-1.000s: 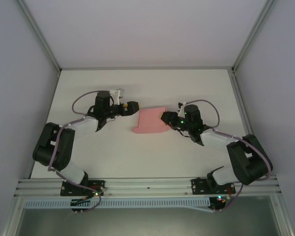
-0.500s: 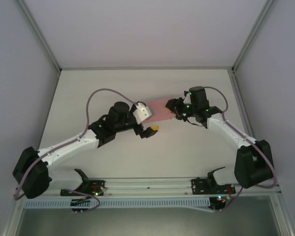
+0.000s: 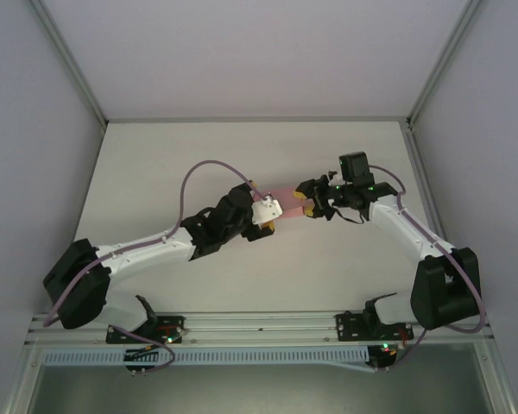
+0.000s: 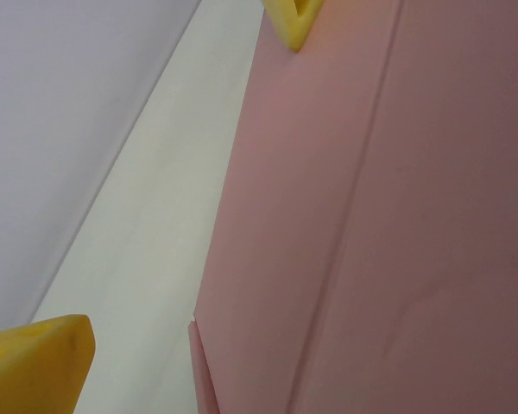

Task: Assemble paper box

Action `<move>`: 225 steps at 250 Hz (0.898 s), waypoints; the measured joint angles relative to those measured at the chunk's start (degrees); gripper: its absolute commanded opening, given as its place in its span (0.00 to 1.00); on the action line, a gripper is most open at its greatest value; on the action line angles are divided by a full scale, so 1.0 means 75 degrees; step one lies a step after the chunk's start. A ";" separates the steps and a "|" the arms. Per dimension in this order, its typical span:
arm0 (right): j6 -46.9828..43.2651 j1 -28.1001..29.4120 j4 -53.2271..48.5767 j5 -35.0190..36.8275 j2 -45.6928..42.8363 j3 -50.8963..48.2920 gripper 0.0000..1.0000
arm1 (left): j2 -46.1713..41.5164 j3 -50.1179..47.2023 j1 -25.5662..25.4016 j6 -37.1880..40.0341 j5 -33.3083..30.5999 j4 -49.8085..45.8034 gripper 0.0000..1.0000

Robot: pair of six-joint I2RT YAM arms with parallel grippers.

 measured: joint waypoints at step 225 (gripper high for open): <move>-0.0297 -0.0105 -0.0545 -0.0111 -0.0437 0.0254 0.73 | 0.0146 -0.0012 -0.0411 0.0595 -0.0472 0.0364 0.47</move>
